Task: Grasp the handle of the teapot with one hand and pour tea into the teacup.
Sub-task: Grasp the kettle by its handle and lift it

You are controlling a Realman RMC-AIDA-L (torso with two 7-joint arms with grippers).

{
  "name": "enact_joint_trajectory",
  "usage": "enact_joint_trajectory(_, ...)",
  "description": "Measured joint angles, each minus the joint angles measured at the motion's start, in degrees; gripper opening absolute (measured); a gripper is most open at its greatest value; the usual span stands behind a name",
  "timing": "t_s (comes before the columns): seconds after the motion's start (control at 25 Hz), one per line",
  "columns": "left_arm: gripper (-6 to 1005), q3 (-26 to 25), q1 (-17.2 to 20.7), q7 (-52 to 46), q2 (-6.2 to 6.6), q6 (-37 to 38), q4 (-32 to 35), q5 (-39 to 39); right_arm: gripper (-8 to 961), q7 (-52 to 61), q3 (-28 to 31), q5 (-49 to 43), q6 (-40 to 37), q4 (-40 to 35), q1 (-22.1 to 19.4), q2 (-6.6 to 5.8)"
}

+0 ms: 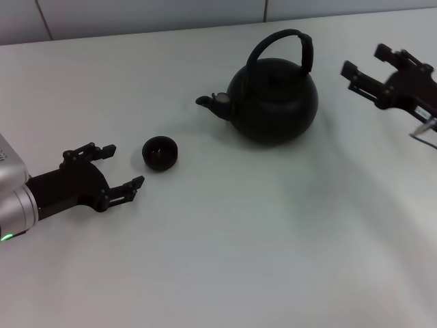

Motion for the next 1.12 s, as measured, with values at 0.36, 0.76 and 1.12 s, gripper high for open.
enact_joint_trajectory(0.36, 800, 0.0, 0.0, -0.2, -0.05, 0.2, 0.2, 0.0, 824, 0.0, -1.5, -0.2, 5.1, 1.4, 4.2, 0.07)
enact_joint_trajectory(0.76, 799, 0.0, 0.1, -0.6, 0.17, 0.4, 0.3, 0.1, 822, 0.0, -2.5, -0.1, 9.2, 2.8, 7.2, 0.08)
enact_joint_trajectory(1.12, 799, 0.0, 0.2, -0.6, 0.20, 0.4, 0.3, 0.1, 823, 0.0, -4.0, -0.2, 13.8, 3.7, 9.9, 0.09)
